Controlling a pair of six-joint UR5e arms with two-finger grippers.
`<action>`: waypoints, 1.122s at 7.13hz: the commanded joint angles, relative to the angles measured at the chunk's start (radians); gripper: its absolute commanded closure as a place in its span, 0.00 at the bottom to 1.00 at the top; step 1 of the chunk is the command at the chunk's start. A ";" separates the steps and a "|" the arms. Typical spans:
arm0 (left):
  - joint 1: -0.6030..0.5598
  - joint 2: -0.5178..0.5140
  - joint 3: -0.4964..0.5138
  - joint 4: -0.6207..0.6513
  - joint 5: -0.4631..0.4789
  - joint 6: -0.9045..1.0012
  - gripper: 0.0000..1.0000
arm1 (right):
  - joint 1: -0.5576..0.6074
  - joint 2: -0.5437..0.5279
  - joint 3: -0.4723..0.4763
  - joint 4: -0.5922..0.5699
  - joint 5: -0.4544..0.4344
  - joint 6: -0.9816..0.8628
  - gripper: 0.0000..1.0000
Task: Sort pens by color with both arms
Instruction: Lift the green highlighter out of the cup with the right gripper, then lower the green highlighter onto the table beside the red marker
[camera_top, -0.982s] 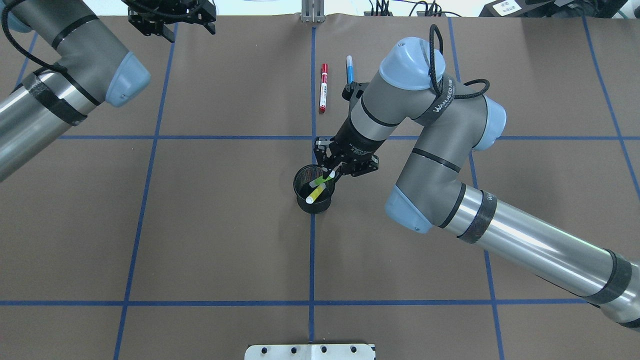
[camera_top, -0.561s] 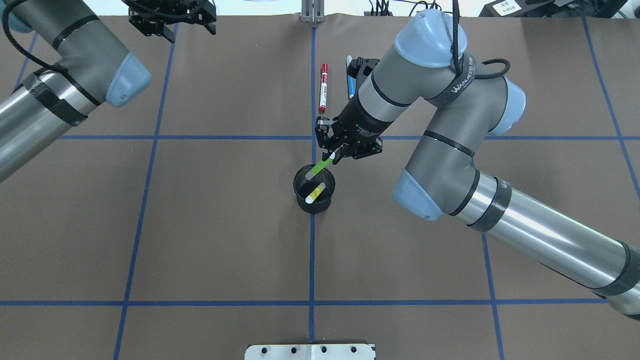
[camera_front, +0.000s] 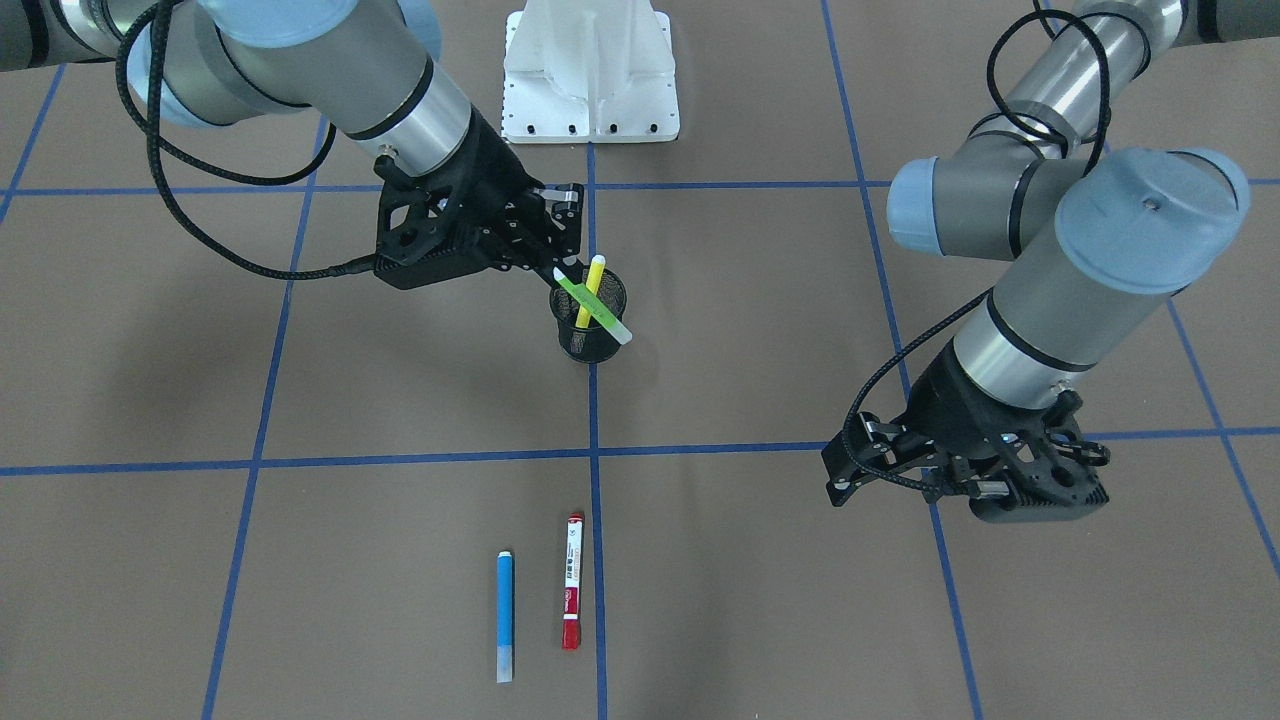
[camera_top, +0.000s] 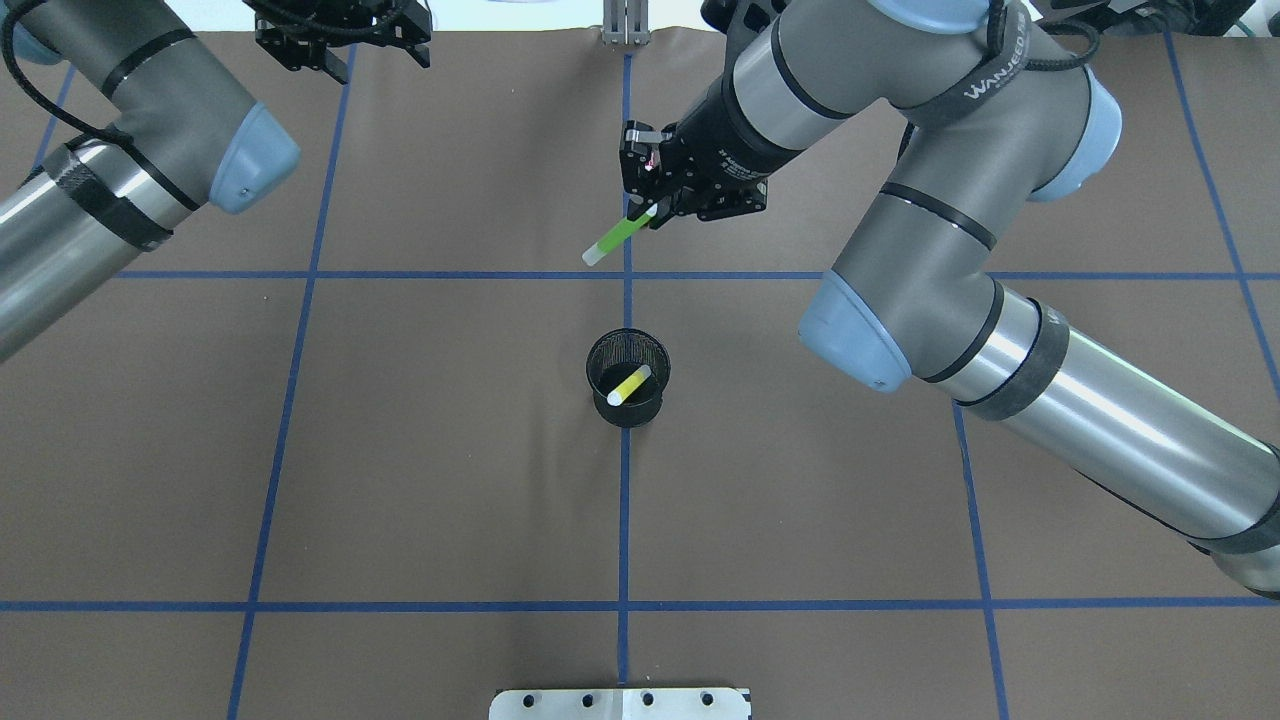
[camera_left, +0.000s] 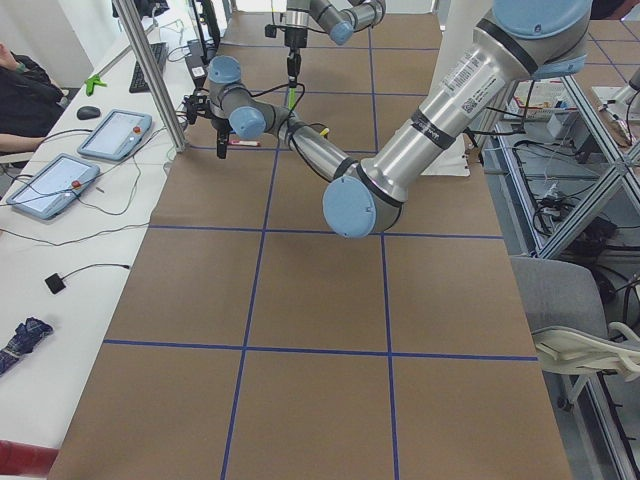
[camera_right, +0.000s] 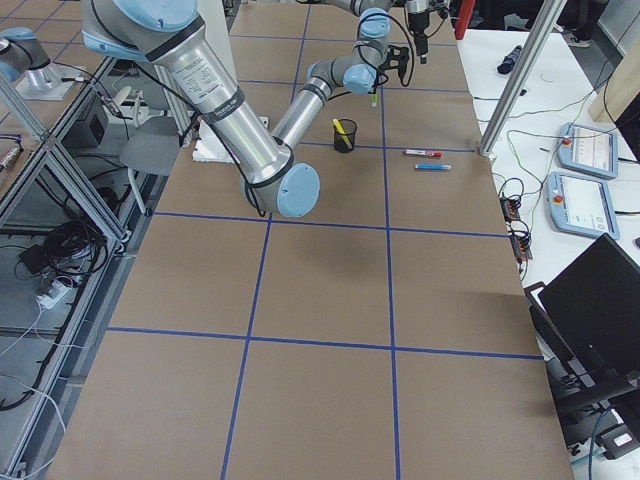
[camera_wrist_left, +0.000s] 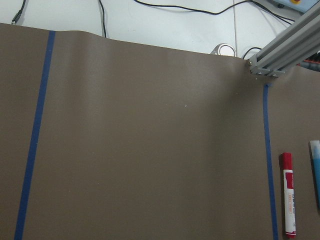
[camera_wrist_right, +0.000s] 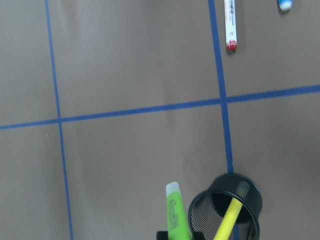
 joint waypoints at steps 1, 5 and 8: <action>-0.005 0.001 0.000 0.002 0.001 0.008 0.00 | -0.002 0.023 -0.027 -0.004 -0.263 -0.065 1.00; -0.066 0.076 0.003 -0.009 0.000 0.106 0.00 | -0.130 0.244 -0.416 -0.002 -0.829 -0.140 1.00; -0.069 0.116 0.010 -0.030 0.000 0.107 0.00 | -0.212 0.319 -0.663 0.092 -1.077 -0.162 1.00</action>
